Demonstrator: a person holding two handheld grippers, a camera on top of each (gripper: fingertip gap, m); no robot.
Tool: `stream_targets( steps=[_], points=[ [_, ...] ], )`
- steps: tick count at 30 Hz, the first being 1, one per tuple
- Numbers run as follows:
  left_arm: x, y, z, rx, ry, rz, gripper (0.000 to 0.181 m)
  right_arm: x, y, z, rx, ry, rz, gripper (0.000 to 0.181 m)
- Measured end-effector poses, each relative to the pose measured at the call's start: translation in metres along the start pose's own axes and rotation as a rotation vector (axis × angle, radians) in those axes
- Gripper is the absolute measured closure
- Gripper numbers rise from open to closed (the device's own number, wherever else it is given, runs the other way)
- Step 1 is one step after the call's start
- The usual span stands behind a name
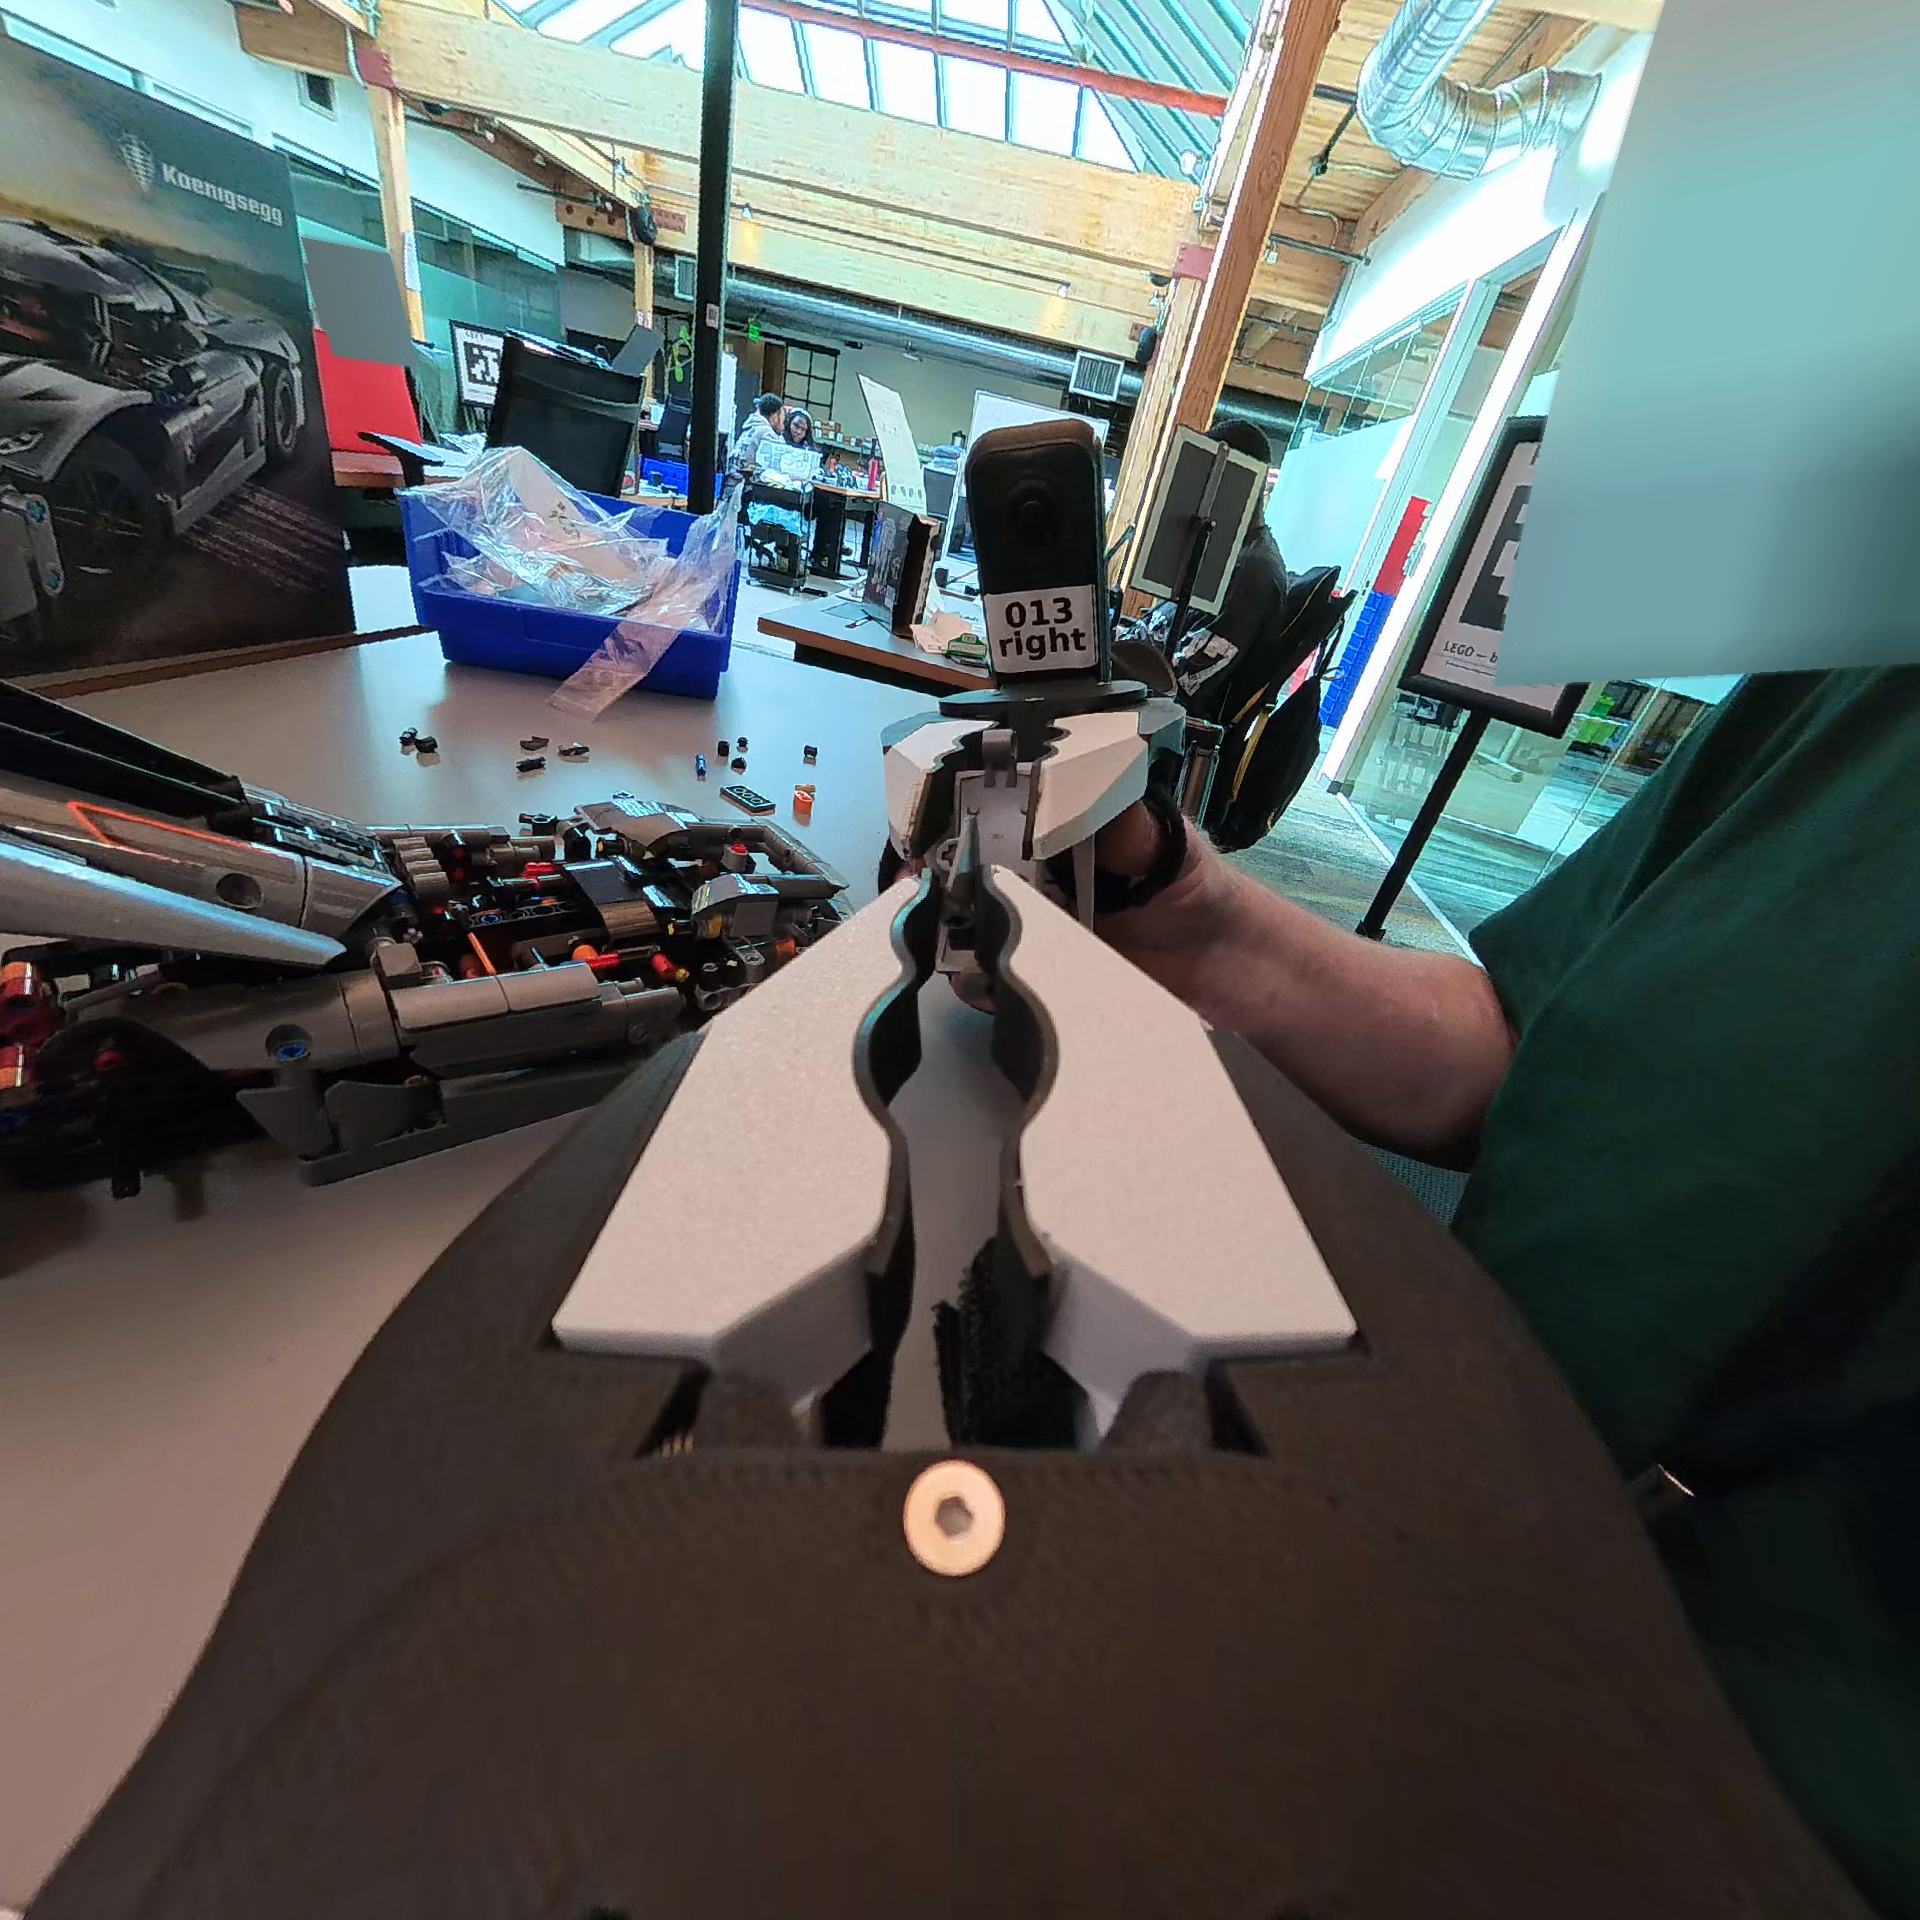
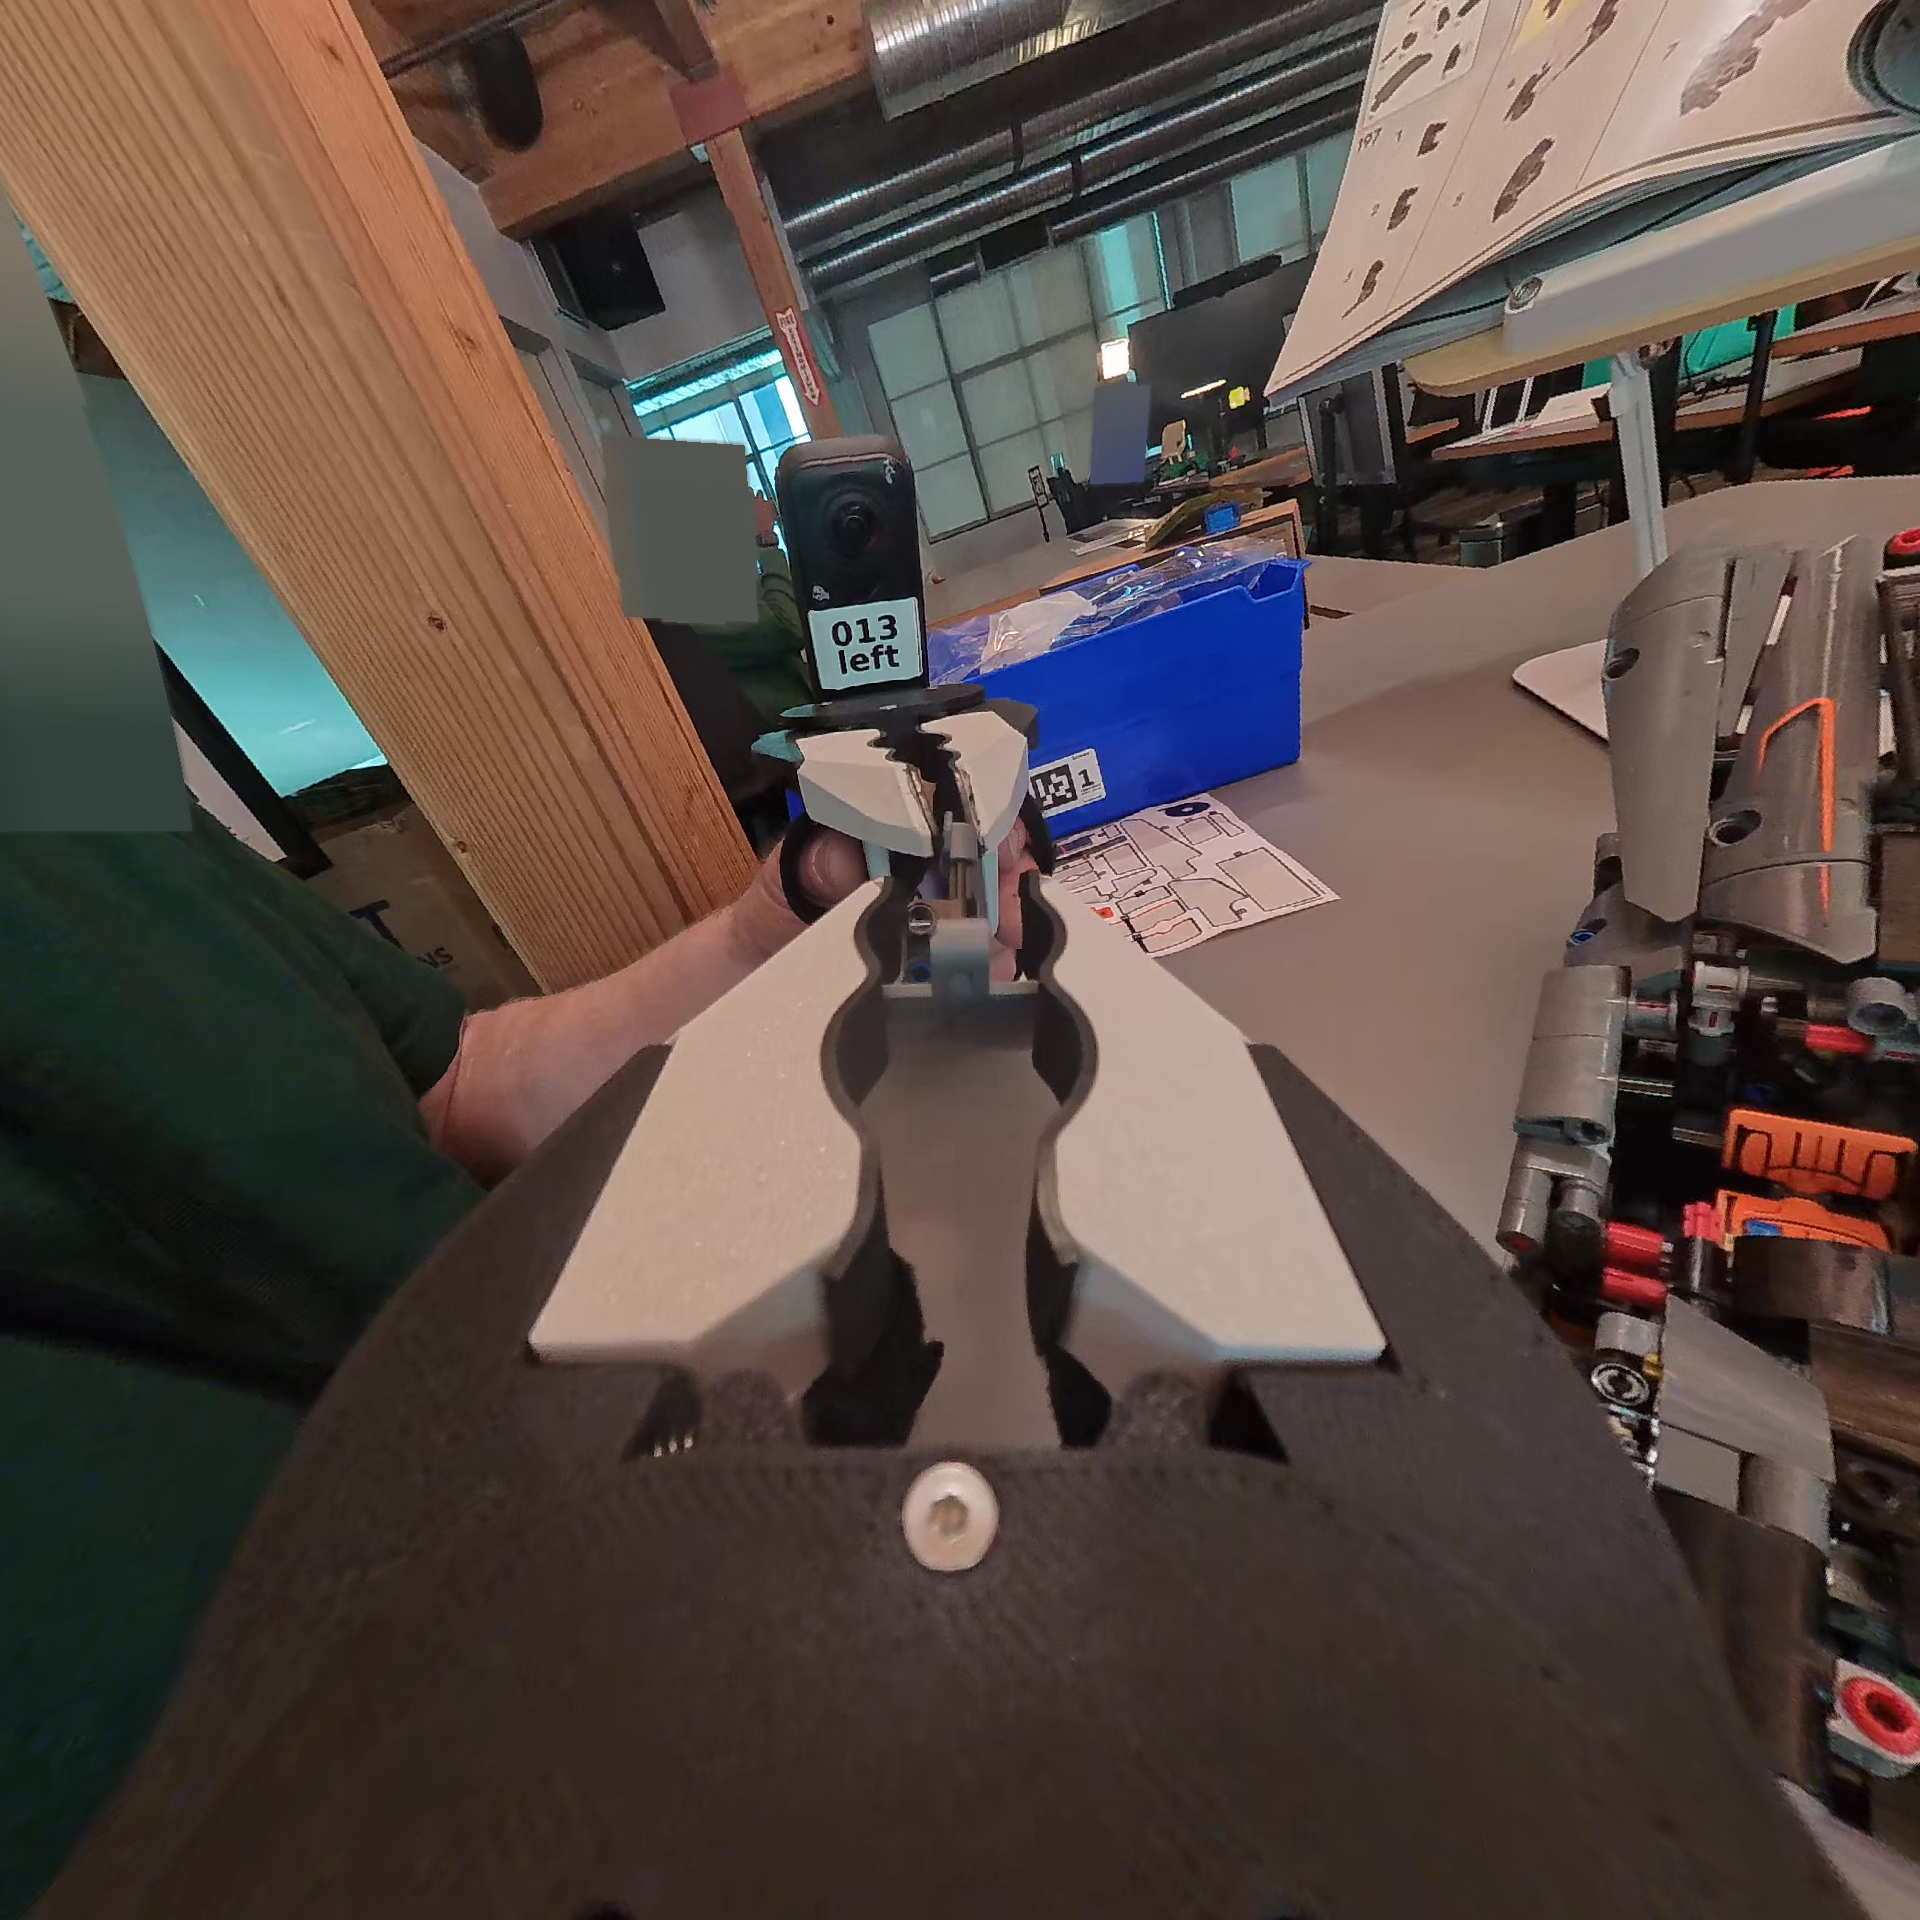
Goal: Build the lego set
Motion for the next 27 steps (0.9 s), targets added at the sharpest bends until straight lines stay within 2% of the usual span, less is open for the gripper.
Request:
stream_targets(
  steps=[27],
  points=[
    [0.0014,0.0021,-0.0014,0.002,-0.008,-0.013,0.177,-0.0013,-0.0017,0.0001,0.000,0.007,0.018,0.161]
  ],
)
Point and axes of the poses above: each gripper's, where its closed fingertips meet, y out along the fingers, x out of its underside, z = x × y across the jaws, the point moved 10 cm from there along -y, back along the fingers, and after that the axes turned 2 degrees about -x, right-handed, at the moved point
